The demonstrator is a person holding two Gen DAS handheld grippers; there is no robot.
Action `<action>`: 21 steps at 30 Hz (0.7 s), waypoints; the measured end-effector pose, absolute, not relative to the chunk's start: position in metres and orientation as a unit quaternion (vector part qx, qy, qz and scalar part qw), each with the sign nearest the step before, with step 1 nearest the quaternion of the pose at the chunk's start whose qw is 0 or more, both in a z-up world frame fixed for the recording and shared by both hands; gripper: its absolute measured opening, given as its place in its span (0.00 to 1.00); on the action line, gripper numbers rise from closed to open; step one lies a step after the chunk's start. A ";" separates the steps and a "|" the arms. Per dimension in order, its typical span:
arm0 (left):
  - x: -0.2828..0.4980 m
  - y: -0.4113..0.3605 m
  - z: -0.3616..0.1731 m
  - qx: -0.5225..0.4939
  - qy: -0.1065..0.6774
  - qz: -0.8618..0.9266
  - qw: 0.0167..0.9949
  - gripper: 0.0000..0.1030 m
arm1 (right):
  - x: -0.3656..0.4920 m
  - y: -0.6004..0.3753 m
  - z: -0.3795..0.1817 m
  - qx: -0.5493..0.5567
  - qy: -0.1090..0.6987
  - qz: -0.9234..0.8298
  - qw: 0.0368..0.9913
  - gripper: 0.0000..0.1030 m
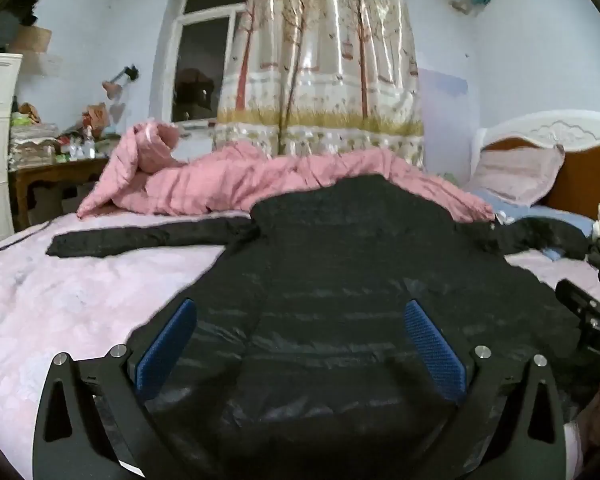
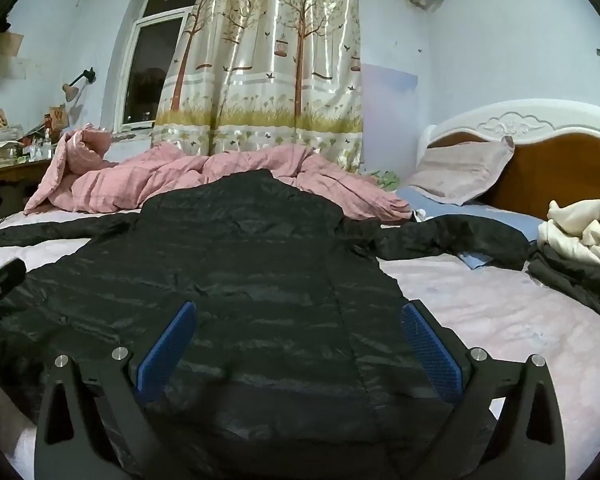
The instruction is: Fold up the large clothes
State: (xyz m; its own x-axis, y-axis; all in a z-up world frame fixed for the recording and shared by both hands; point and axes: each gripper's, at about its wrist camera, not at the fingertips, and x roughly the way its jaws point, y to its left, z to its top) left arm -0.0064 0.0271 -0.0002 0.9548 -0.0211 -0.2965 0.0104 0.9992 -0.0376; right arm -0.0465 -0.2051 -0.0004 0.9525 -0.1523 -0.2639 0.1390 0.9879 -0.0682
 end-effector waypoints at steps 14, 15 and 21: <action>0.001 0.025 -0.001 -0.016 0.176 -0.006 0.984 1.00 | -0.041 -0.204 -0.003 -0.027 0.151 -0.082 0.985 1.00; 0.001 0.025 -0.001 -0.017 0.177 -0.006 0.984 1.00 | -0.041 -0.204 -0.003 -0.027 0.151 -0.082 0.985 1.00; 0.002 0.026 -0.002 -0.012 0.176 -0.003 0.984 1.00 | -0.039 -0.205 -0.003 -0.027 0.152 -0.082 0.985 1.00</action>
